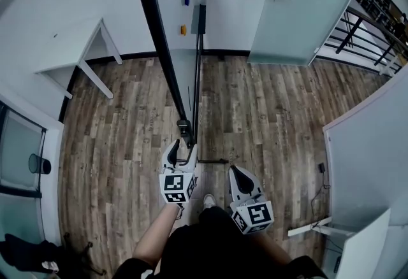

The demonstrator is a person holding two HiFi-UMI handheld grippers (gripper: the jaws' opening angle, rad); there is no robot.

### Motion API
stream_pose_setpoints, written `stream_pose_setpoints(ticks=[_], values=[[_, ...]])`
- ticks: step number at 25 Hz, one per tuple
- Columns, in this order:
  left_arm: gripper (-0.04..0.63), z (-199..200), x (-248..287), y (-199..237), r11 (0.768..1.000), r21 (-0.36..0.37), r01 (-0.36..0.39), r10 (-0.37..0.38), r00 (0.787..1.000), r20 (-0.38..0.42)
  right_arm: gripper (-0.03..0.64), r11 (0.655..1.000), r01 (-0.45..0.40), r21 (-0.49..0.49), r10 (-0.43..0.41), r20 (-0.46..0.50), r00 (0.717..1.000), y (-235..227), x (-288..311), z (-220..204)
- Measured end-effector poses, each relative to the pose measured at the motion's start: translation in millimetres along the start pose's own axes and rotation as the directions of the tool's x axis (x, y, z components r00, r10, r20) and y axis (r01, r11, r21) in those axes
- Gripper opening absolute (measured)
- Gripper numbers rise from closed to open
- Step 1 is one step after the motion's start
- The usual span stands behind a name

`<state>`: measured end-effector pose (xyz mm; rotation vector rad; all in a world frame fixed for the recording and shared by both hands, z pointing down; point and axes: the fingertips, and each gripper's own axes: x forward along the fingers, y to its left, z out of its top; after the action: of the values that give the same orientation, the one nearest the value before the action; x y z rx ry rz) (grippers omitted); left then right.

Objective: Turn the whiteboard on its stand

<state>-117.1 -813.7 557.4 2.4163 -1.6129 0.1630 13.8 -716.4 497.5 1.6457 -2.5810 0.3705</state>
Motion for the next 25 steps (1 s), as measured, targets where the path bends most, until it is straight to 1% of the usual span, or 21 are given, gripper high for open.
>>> stream_pose_setpoints(ticks=[5, 8, 14, 17, 18, 19, 21, 25], values=[[0.247, -3.7, 31.6, 14.3, 1.0, -0.006, -0.019, 0.019, 1.0, -0.02, 0.012, 1.0, 0.009, 0.011, -0.008, -0.018, 1.0, -10.2, 15.8, -1.4], [0.25, -4.7, 45.1, 17.9, 1.0, 0.007, -0.02, 0.02, 0.999, -0.03, 0.012, 1.0, 0.007, 0.005, -0.006, -0.022, 1.0, -15.3, 20.9, -0.8], [0.249, -11.8, 67.7, 24.9, 0.999, 0.024, -0.033, 0.034, 0.998, -0.046, 0.012, 0.999, 0.033, 0.018, -0.032, -0.032, 0.999, -24.8, 21.1, -8.4], [0.234, -15.4, 72.0, 25.2, 0.999, 0.032, -0.025, 0.027, 0.998, -0.048, 0.012, 0.999, 0.035, 0.014, -0.034, -0.041, 0.999, -24.5, 18.8, -10.9], [0.203, -15.9, 71.2, 24.5, 0.999, 0.043, -0.028, 0.03, 0.999, -0.043, 0.012, 0.999, 0.04, 0.017, -0.039, -0.042, 0.998, -24.3, 16.9, -11.8], [0.195, -15.3, 70.2, 23.6, 0.998, 0.051, -0.033, 0.035, 0.999, -0.035, 0.012, 0.999, 0.045, 0.02, -0.044, -0.043, 0.998, -24.1, 14.7, -12.4], [0.192, -12.8, 69.3, 22.0, 0.998, 0.056, -0.038, 0.039, 0.999, -0.02, 0.012, 0.999, 0.046, 0.017, -0.045, -0.043, 0.998, -23.1, 11.3, -12.1], [0.19, -15.2, 66.2, 20.6, 0.998, 0.053, -0.04, 0.042, 0.999, -0.034, 0.012, 0.999, 0.038, 0.01, -0.038, -0.038, 0.999, -19.0, 3.4, -12.9]])
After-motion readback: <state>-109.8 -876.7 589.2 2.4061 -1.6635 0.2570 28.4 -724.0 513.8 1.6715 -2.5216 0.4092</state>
